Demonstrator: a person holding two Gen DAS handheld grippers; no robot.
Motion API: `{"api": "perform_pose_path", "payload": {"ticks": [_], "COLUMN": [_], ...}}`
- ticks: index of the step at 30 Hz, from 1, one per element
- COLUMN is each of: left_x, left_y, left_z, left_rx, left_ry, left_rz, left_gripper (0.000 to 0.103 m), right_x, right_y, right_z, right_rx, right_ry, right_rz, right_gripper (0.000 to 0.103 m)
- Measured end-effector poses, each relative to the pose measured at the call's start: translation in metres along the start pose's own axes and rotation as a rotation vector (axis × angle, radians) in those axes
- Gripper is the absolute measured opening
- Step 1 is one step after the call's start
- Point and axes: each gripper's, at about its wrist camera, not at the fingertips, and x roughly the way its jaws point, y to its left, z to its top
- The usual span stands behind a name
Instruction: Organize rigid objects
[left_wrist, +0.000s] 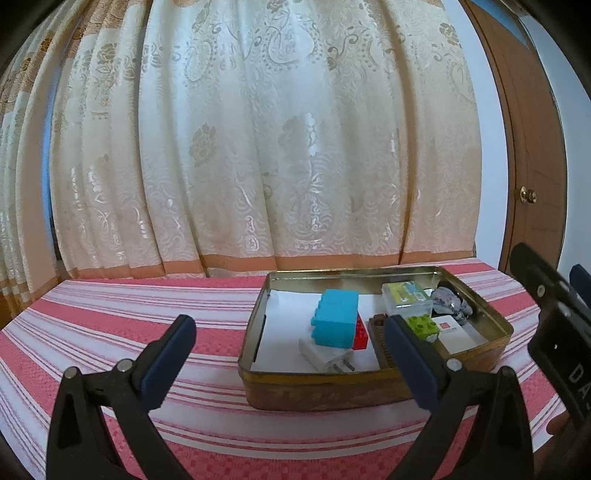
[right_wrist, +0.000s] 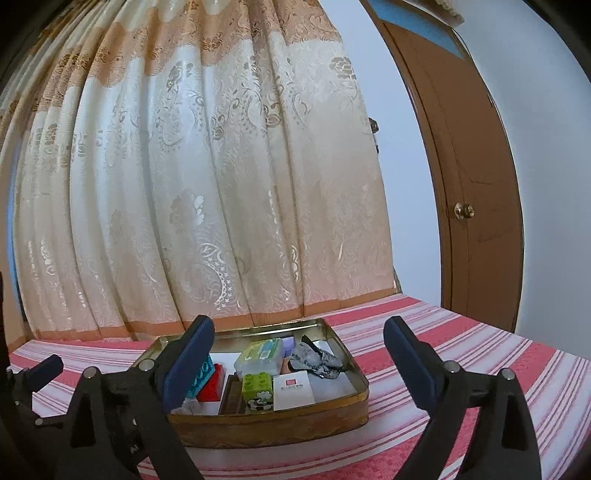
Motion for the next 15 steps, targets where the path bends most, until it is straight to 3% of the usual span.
{"api": "perform_pose_path", "payload": {"ticks": [15], "left_x": [-0.0032], "left_y": [-0.0076], "left_z": [-0.0016], "left_rx": [0.032], "left_ry": [0.008], "left_rz": [-0.024], "left_gripper": [0.103], "right_x": [-0.0025], "right_y": [-0.0024], "right_z": [0.0003], "right_rx": [0.012], "right_ry": [-0.009], "right_rz": [-0.007], "right_gripper": [0.095]}}
